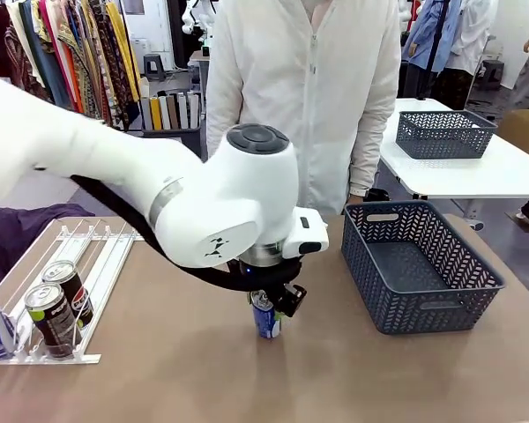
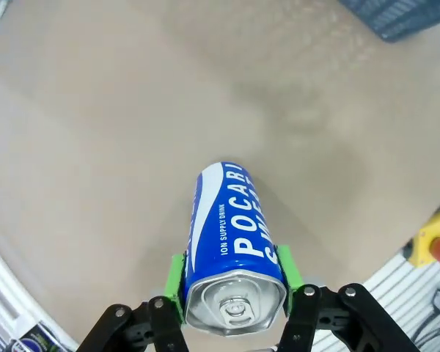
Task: Retrieve and store the cans from the dispenser.
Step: Pick up one can from the Automatic Can Dispenser and place it in the middle of the table.
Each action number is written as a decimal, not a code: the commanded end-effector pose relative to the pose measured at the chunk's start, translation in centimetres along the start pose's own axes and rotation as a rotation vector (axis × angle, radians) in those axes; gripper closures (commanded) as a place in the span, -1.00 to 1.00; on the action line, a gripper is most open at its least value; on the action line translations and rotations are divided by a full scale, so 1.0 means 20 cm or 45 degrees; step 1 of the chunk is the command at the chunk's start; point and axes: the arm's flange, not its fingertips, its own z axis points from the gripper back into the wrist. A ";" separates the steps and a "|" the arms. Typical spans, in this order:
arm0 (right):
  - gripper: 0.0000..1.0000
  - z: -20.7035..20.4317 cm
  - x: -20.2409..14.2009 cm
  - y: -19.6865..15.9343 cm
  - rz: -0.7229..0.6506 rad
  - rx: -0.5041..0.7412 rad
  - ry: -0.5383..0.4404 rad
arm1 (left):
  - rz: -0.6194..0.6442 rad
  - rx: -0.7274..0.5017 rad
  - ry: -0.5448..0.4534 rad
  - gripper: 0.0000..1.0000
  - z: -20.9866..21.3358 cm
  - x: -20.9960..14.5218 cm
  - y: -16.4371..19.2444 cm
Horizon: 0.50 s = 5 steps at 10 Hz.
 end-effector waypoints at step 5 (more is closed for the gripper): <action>-1.00 -0.01 0.01 0.01 0.012 0.031 -0.021 | 0.055 0.013 0.146 1.00 -0.06 0.16 -0.03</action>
